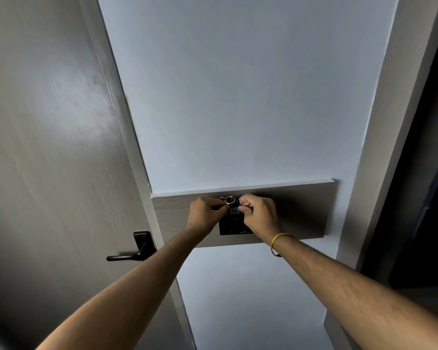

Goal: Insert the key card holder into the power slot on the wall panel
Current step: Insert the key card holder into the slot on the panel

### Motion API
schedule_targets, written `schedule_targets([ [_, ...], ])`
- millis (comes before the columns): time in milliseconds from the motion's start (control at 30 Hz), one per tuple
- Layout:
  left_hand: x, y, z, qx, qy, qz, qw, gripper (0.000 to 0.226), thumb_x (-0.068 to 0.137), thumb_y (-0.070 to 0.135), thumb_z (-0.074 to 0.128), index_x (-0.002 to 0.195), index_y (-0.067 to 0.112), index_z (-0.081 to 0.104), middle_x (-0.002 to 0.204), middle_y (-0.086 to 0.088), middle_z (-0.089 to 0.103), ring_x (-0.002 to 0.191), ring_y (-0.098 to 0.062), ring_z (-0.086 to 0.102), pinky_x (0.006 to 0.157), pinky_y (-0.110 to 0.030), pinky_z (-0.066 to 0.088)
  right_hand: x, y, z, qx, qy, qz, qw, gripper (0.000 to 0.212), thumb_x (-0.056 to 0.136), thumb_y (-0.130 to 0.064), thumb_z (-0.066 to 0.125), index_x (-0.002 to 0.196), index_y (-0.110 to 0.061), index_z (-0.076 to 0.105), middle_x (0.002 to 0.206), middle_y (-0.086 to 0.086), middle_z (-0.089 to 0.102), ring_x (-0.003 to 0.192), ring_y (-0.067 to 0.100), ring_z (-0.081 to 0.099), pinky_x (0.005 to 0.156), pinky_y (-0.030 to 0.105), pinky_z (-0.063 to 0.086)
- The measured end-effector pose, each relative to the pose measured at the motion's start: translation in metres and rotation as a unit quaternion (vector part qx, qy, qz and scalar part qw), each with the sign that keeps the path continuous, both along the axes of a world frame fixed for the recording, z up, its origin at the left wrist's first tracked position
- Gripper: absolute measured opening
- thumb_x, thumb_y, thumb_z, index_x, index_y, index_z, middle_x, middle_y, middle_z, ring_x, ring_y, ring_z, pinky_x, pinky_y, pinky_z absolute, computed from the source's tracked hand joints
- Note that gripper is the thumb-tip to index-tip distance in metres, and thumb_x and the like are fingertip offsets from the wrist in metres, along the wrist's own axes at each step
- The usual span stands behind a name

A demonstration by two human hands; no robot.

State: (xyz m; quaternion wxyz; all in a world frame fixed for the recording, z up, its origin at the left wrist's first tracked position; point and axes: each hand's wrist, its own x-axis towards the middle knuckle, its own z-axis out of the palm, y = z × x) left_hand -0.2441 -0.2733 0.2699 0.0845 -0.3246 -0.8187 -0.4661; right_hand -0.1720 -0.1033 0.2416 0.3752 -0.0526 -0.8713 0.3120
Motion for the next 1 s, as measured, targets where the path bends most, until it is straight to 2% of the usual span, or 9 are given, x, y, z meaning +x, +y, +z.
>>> schedule_targets([
  [133,-0.001,0.000,0.001,0.003,0.002,-0.001,1.000,0.011,0.085,0.018,0.076,0.086,0.022,0.086,0.051,0.021,0.063,0.053,0.007,0.048,0.052,-0.010,0.033,0.000,0.002,0.000,0.017,0.007,0.002,1.000,0.008,0.083,-0.008,0.073,0.088,-0.014,0.072,0.078,-0.001,0.077,0.074,0.019,0.071,0.068,0.039,0.060],
  [300,-0.001,0.004,0.002,0.014,-0.006,0.004,1.000,0.013,0.086,0.021,0.072,0.078,0.020,0.082,0.063,-0.007,0.070,0.054,0.000,0.044,0.052,-0.023,0.034,-0.002,0.002,0.002,0.015,0.045,-0.001,0.999,0.008,0.084,-0.008,0.073,0.090,-0.013,0.074,0.079,0.000,0.077,0.073,0.016,0.071,0.066,0.035,0.060],
  [400,-0.001,0.006,0.007,0.029,-0.010,0.002,1.000,0.012,0.086,0.020,0.073,0.085,0.020,0.085,0.070,-0.001,0.078,0.061,-0.003,0.057,0.056,-0.024,0.043,-0.003,0.003,0.007,0.012,0.072,-0.004,0.997,0.007,0.084,-0.009,0.072,0.088,-0.014,0.074,0.079,-0.001,0.077,0.073,0.014,0.072,0.067,0.033,0.059],
  [500,-0.001,0.008,0.008,0.045,-0.008,0.000,0.999,0.013,0.087,0.019,0.073,0.091,0.022,0.085,0.073,0.003,0.080,0.063,-0.001,0.060,0.059,-0.022,0.046,-0.003,0.004,0.007,0.005,0.085,-0.005,0.996,0.007,0.084,-0.009,0.073,0.088,-0.014,0.074,0.079,-0.001,0.077,0.073,0.012,0.072,0.068,0.032,0.060],
  [567,-0.001,0.008,0.007,0.046,0.001,-0.004,0.999,0.013,0.087,0.019,0.073,0.092,0.021,0.086,0.073,0.004,0.080,0.063,0.001,0.060,0.057,-0.025,0.046,-0.002,0.004,0.006,0.008,0.091,-0.004,0.996,0.006,0.084,-0.008,0.073,0.088,-0.013,0.074,0.078,0.000,0.077,0.072,0.012,0.071,0.066,0.032,0.059],
  [633,-0.001,0.008,0.006,0.047,0.010,-0.006,0.999,0.013,0.087,0.020,0.072,0.089,0.020,0.085,0.071,-0.005,0.078,0.063,-0.004,0.057,0.056,-0.032,0.047,-0.002,0.004,0.005,0.014,0.095,-0.001,0.995,0.006,0.085,-0.008,0.072,0.088,-0.012,0.073,0.077,0.000,0.076,0.071,0.013,0.071,0.065,0.031,0.058],
  [800,-0.001,0.003,-0.008,0.009,0.063,-0.002,0.998,0.011,0.087,0.020,0.073,0.084,0.020,0.084,0.060,0.000,0.070,0.056,0.004,0.048,0.054,-0.022,0.037,-0.001,0.002,-0.009,0.048,0.079,0.009,0.996,0.007,0.086,-0.006,0.068,0.090,-0.011,0.071,0.082,0.002,0.074,0.074,0.019,0.068,0.065,0.031,0.055],
  [900,-0.001,0.002,-0.019,0.010,0.068,0.017,0.998,0.012,0.086,0.019,0.073,0.078,0.016,0.081,0.053,-0.003,0.056,0.053,0.001,0.040,0.053,-0.023,0.034,-0.001,-0.001,-0.018,0.056,0.078,0.002,0.995,0.011,0.085,-0.001,0.066,0.092,-0.008,0.070,0.086,0.005,0.071,0.077,0.022,0.067,0.067,0.034,0.055],
  [1000,-0.002,0.004,-0.023,0.019,0.065,0.032,0.997,0.011,0.085,0.020,0.072,0.082,0.017,0.083,0.055,-0.005,0.063,0.055,-0.003,0.044,0.054,-0.027,0.039,-0.005,-0.005,-0.022,0.058,0.078,-0.006,0.995,0.017,0.082,0.003,0.064,0.094,-0.009,0.068,0.088,0.004,0.067,0.080,0.020,0.064,0.067,0.026,0.048],
])
